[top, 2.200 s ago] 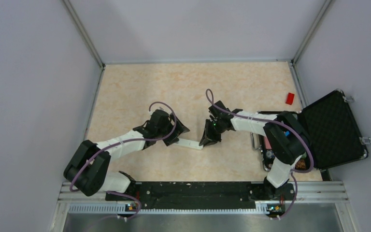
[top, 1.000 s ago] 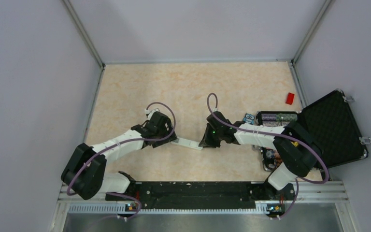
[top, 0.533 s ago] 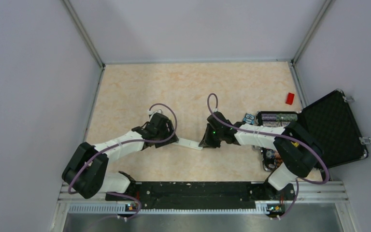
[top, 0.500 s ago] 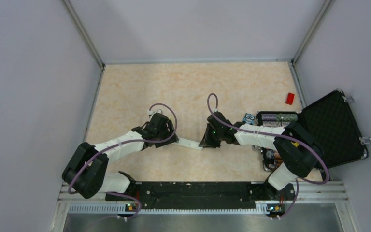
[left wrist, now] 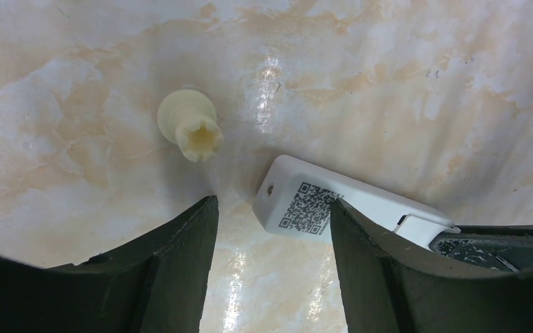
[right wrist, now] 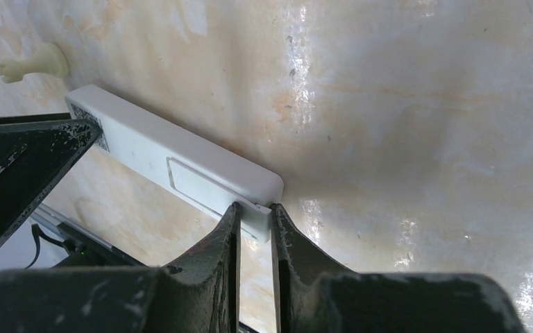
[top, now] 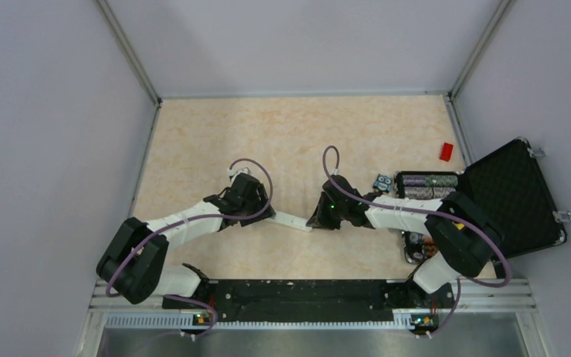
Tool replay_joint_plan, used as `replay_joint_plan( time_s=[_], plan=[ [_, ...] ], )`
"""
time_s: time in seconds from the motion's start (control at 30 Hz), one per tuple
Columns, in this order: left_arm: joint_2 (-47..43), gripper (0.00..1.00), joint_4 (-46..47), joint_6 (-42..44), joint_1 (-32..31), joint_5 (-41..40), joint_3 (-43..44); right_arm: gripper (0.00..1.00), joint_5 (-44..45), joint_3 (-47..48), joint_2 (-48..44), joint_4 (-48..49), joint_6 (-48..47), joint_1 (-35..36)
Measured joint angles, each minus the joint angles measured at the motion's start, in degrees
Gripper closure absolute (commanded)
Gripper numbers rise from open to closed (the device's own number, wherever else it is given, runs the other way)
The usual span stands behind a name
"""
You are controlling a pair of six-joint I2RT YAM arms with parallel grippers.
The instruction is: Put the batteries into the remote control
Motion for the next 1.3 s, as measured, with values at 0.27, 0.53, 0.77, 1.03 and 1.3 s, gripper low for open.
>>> replay_joint_plan(
  time_s=[0.27,0.53,0.77,1.03,1.3],
  plan=[
    [0.11,0.37,0.50,-0.48,0.00,-0.17,-0.13,1.00,-0.11,-8.63,-4.09,11.47,0.74,0.00],
    [0.44,0.37,1.44,-0.55,0.00,-0.15,-0.20,1.00,-0.15,-10.80,-5.84,13.27,0.48,-0.15],
    [0.44,0.33,1.62,-0.46,0.00,-0.11,-0.20,1.00,-1.25,-10.80,-6.67,11.39,0.09,-0.79],
    [0.35,0.29,2.08,0.48,-0.09,-0.02,-0.20,1.00,-3.32,-10.86,-3.65,16.41,2.36,-0.98],
    [0.28,0.28,2.49,2.14,-0.15,-1.16,-0.20,0.96,-4.31,-11.50,-2.78,18.36,4.13,-1.53]
  ],
)
